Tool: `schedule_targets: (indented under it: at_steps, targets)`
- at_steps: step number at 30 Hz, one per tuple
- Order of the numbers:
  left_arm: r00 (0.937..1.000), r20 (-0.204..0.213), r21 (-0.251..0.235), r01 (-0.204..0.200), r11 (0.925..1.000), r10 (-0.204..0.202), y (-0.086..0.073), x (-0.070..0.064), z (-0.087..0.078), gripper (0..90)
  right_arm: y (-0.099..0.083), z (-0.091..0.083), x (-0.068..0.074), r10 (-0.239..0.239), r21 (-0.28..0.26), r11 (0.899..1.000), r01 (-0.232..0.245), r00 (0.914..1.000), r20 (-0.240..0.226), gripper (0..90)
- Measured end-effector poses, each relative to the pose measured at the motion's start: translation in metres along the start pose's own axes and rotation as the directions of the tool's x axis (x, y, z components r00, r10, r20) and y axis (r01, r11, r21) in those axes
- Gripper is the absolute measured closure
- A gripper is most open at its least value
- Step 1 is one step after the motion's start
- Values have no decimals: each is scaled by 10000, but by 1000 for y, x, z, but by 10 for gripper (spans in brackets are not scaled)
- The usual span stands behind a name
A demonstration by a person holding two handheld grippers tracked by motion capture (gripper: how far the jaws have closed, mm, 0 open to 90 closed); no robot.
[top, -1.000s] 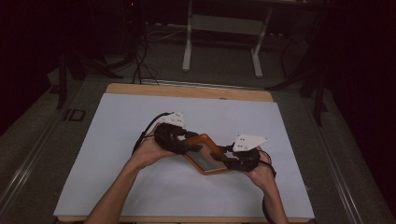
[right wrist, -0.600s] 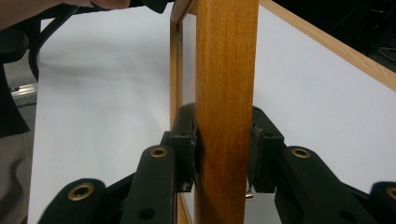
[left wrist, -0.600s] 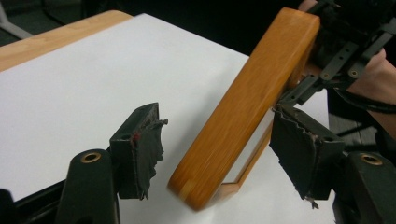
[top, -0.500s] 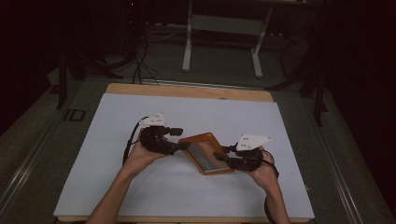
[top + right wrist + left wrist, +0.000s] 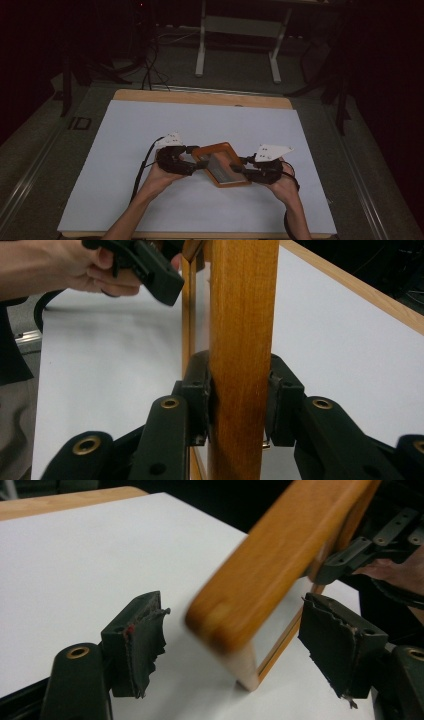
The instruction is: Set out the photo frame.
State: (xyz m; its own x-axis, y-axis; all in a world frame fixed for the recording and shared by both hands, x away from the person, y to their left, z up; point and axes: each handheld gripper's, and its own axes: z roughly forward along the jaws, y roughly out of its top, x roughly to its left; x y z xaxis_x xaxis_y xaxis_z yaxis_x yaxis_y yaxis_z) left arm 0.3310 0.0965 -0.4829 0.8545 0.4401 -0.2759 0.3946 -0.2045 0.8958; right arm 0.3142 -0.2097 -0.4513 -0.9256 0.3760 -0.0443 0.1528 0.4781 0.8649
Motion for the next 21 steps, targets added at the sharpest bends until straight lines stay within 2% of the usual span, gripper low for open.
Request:
schedule_targets:
  at_steps: [3,6,8,13,19,21]
  targets:
    - [9999,66,183,-111,9998,110,-4,-4,7,282,-1,0,-1,61,-37,10000,-61,10000,4,680]
    - [9999,147,258,-94,9996,90,-8,-5,11,303,-2,-1,-2,142,-70,9999,-142,9999,-8,679]
    - [9996,263,475,43,9989,-55,-14,-4,18,315,-4,-2,-3,214,-92,9997,-215,9998,-16,679]
    - [9992,393,602,19,9982,-43,-19,-7,30,357,-5,-3,-4,214,-91,9997,-215,9998,-51,679]
    - [10000,64,804,-58,9967,53,-21,-10,35,432,-6,-5,-4,171,-19,9999,-172,9998,-87,679]
    - [10000,-24,936,-49,9956,52,-22,-10,38,432,-7,-5,-5,186,-45,9998,-186,9998,-112,680]
